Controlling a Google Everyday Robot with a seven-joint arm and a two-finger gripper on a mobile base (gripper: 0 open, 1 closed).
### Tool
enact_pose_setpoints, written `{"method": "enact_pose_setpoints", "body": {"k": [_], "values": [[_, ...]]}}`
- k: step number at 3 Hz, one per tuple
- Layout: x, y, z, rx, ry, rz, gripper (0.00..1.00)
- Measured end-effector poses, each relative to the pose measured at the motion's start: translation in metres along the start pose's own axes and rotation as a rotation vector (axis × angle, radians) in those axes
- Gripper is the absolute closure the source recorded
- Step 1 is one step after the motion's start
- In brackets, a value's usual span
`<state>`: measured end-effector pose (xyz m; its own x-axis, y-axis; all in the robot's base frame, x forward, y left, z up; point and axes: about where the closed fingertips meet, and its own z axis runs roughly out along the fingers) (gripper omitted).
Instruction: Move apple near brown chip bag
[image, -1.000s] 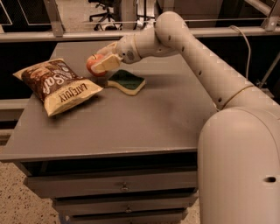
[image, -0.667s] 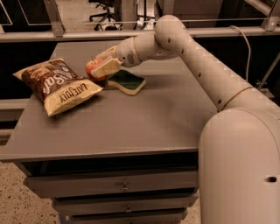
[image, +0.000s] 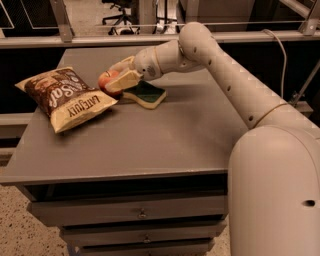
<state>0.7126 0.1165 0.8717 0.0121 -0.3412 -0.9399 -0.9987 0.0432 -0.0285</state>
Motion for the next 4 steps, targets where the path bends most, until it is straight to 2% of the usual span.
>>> {"method": "enact_pose_setpoints", "body": {"k": [1,2,3,4], "values": [[0.001,-0.001,-0.001,-0.017,-0.007,-0.012,0.04],[-0.001,-0.004,-0.007,-0.02,-0.01,-0.017,0.0],[-0.002,-0.008,-0.02,0.005,-0.021,-0.007,0.0],[0.015,-0.031,-0.083,0.176,-0.036,0.057,0.0]]}}
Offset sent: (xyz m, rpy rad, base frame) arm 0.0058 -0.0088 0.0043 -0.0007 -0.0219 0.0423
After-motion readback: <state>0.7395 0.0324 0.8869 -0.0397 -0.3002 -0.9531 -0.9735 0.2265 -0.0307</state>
